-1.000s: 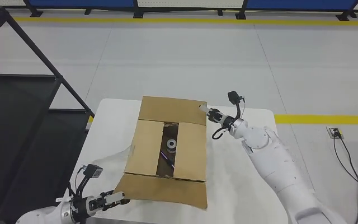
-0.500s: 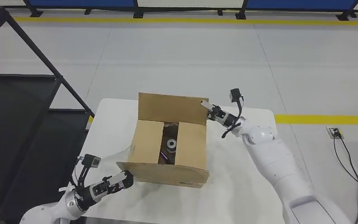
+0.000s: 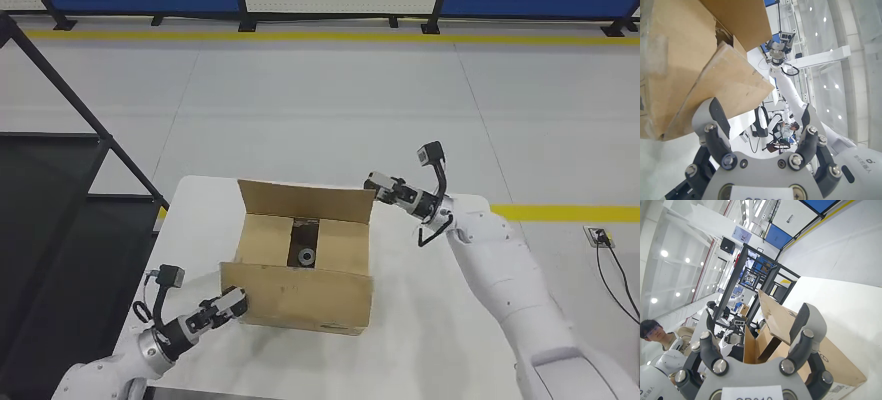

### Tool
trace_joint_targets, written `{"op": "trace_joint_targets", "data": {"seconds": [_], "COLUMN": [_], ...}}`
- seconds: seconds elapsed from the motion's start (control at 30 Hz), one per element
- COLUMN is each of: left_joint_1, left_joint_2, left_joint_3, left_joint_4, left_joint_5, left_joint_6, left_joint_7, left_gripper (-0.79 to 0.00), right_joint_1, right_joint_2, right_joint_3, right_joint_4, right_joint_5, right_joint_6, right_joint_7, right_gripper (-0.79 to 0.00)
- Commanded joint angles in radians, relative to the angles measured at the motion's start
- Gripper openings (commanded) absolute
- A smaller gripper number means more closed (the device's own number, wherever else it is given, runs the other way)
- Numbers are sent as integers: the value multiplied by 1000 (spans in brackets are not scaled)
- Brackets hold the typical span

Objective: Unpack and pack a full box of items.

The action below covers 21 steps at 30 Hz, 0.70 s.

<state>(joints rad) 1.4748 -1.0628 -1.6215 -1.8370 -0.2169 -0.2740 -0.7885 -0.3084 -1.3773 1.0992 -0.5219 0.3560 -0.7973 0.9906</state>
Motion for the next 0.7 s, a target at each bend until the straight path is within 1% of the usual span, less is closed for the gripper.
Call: {"op": "trace_joint_targets", "data": {"seconds": [0.0,0.1,0.3,0.5,0.67], "left_joint_1": [-6,-20,-56,-90,-122], "left_joint_2": [-2,-5,-10,-14,-18], "left_joint_3": [18,45,94,139,173], "left_joint_4": [-7,-10,-6,6,24], "left_joint_5": [23,52,85,138,164], "left_joint_6": [4,10,28,36,46], "left_joint_7": [32,78,126,152,173], "left_gripper": [0,0,0,0,0], "right_joint_1": [-11,-35,-112,-207,-263], "right_joint_2": [9,22,52,79,93], "right_joint_3": [3,6,27,41,48], "right_joint_4": [-47,-125,-323,-524,-621], "right_joint_5": [-17,-50,-139,-235,-249], "right_joint_6": [10,27,73,184,263], "right_joint_7": [30,55,71,76,97], "right_gripper": [0,0,0,0,0]}}
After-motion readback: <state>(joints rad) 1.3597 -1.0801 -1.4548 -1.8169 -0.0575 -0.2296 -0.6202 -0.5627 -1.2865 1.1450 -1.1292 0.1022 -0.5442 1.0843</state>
